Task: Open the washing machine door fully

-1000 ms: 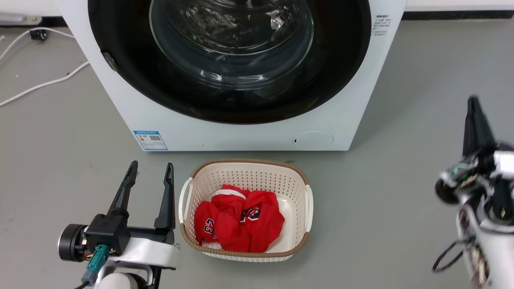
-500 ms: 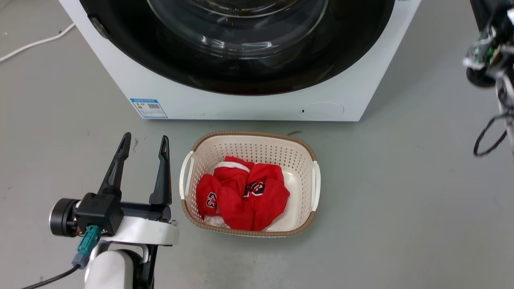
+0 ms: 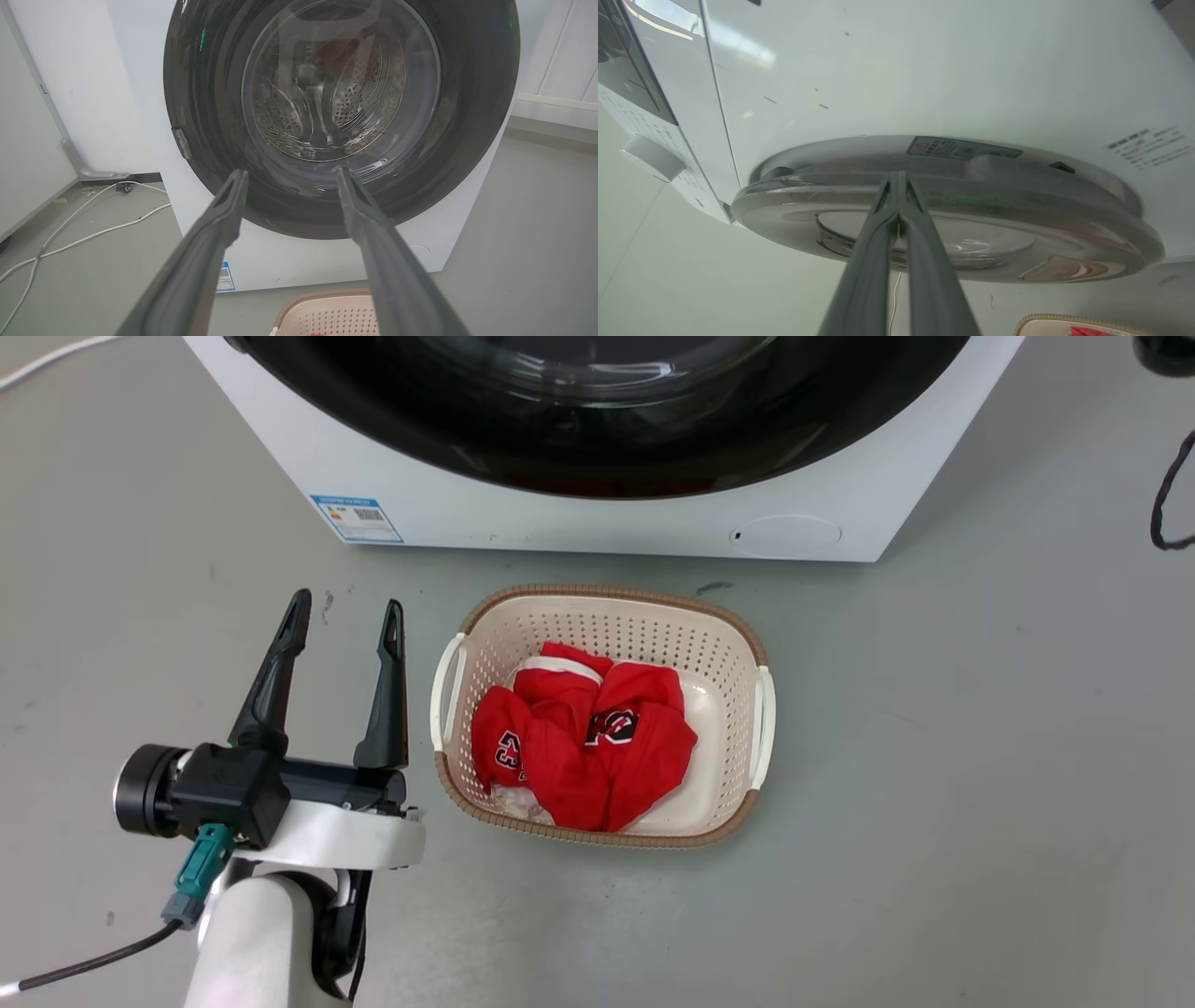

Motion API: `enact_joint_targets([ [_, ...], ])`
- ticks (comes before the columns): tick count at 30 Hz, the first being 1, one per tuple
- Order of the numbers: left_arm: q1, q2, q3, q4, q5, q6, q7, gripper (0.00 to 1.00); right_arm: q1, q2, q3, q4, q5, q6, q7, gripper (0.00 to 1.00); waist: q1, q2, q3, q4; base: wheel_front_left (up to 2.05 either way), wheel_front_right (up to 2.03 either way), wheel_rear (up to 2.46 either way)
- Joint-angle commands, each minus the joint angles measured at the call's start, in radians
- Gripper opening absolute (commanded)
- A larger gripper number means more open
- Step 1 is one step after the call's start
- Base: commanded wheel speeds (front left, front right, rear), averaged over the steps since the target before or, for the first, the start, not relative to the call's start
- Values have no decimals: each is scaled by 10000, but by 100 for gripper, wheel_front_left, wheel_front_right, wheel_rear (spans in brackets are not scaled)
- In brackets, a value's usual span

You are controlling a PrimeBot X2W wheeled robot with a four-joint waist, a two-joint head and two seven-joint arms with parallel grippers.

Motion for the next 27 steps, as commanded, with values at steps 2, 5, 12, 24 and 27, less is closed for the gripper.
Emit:
enact_joint_targets([
  [2, -207, 49, -37, -50, -64, -17, -26, 100, -382, 137, 147, 329, -166, 0, 12, 0, -1, 0, 216, 93, 0, 0, 0],
  [5, -343, 51, -88, -57, -85, -21, -26, 100, -706, 223, 264, 640, -299, 0, 162, 0, -1, 0, 362, 168, 0, 0, 0],
  [12, -501, 73, -223, -55, -162, -23, -26, 100, -1176, 366, 418, 1033, -441, 0, 448, 0, -1, 0, 624, 292, 0, 0, 0],
  [24, -537, 7, -338, 145, -230, -23, -26, 100, -1084, 267, 444, 936, -220, 0, 2389, 0, -1, 0, 544, 425, 0, 0, 0],
  [27, -407, -10, -302, 205, -203, -23, -26, 100, -771, 335, 473, 699, -120, 0, 3001, 0, -1, 0, 383, 370, 0, 0, 0],
])
